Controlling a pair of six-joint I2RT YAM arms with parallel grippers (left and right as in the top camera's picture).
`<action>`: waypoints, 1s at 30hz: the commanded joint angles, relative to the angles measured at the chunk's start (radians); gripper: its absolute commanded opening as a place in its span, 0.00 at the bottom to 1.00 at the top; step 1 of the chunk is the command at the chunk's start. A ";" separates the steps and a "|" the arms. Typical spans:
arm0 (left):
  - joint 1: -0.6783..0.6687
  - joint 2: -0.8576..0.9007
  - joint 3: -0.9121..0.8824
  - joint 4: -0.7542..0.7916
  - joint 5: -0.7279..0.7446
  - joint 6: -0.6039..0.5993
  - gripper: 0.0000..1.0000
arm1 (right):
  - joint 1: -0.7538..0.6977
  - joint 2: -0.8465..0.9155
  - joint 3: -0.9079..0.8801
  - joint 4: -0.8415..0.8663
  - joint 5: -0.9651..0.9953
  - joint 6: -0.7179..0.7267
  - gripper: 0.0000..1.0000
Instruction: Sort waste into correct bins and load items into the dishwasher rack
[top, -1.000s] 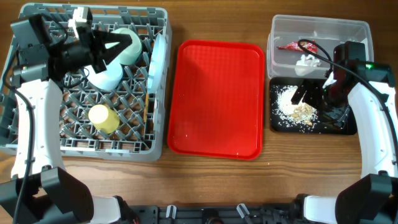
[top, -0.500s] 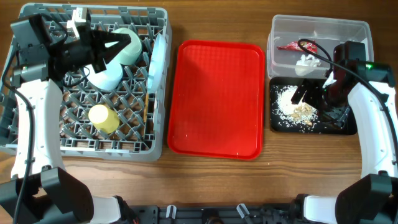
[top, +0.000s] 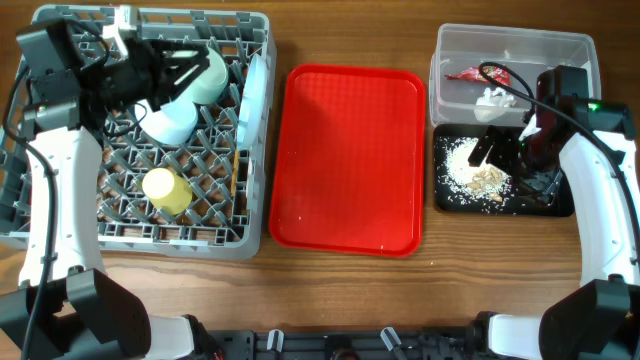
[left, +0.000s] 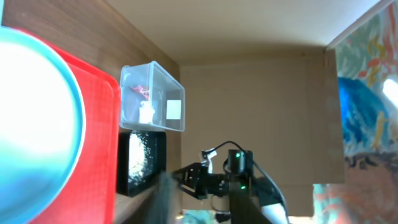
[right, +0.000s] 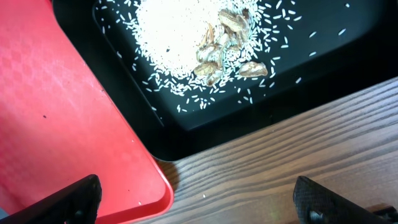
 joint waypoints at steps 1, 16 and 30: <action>-0.006 -0.026 0.018 0.003 -0.006 0.059 0.33 | -0.001 -0.018 0.019 0.002 -0.015 -0.009 1.00; -0.008 -0.029 0.018 0.003 -0.035 0.142 0.04 | -0.001 -0.018 0.019 0.007 -0.023 -0.006 1.00; -0.008 -0.029 0.018 -0.034 -1.008 0.242 1.00 | 0.001 -0.018 0.019 0.201 -0.083 -0.150 1.00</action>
